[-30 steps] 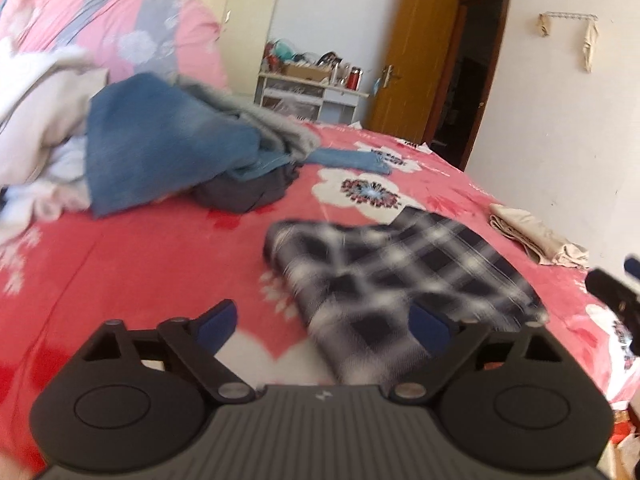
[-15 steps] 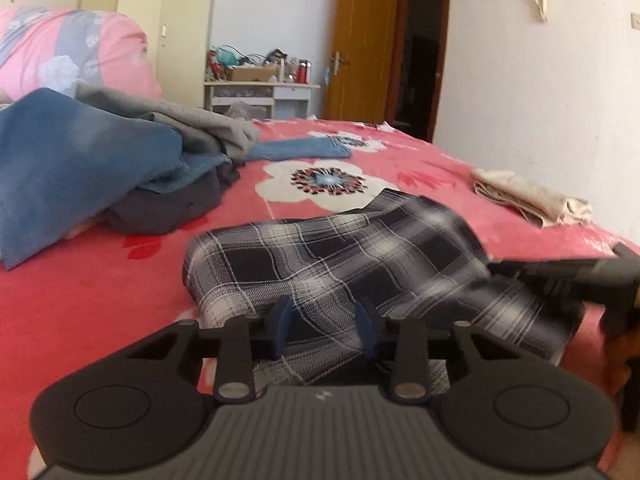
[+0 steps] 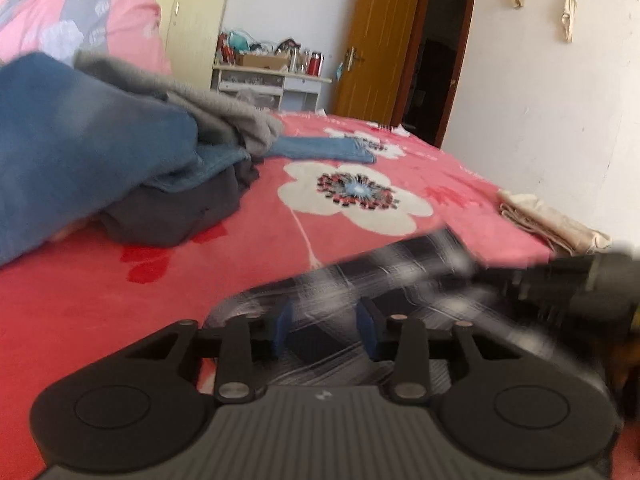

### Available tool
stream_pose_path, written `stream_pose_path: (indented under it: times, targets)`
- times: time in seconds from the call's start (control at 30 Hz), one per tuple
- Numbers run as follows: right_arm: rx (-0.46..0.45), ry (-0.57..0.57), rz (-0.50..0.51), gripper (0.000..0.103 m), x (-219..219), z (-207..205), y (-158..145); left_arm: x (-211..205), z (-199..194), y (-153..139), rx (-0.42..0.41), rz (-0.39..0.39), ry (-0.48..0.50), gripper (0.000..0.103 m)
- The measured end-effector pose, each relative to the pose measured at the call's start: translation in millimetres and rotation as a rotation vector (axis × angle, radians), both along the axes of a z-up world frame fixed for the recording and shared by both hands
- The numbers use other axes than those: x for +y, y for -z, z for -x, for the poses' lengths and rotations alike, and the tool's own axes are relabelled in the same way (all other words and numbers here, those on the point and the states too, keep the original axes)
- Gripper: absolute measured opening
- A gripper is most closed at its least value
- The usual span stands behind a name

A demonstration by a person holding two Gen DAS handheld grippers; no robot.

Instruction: Fold clothes

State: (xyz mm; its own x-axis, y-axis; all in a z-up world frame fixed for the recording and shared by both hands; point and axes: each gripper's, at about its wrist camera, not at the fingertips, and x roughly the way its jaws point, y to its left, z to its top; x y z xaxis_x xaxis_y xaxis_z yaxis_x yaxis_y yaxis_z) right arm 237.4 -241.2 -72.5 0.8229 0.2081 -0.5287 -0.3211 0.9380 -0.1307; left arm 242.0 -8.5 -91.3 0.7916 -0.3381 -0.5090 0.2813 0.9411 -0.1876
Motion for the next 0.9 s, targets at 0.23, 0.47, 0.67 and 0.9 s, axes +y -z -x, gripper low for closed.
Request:
stream_pose_path:
  times: [0.23, 0.47, 0.67, 0.9]
  targets:
    - [-0.01, 0.052, -0.004, 0.014, -8.5, -2.9, -20.4, 10.2, -27.4, 11.0, 0.072, 0.11, -0.024, 0.033]
    - [0.13, 0.002, -0.069, 0.012, -7.7, -50.6, -5.1, 12.6, -31.5, 15.1, 0.094, 0.132, -0.031, 0.033]
    - [0.099, 0.169, -0.132, 0.015, -50.5, -35.8, -29.8, 17.8, -23.2, -0.4, 0.074, 0.13, -0.075, 0.035]
    - [0.079, 0.092, -0.236, 0.017, -72.1, 70.4, -74.2, 4.0, 43.4, -40.0, -0.005, 0.062, 0.051, 0.037]
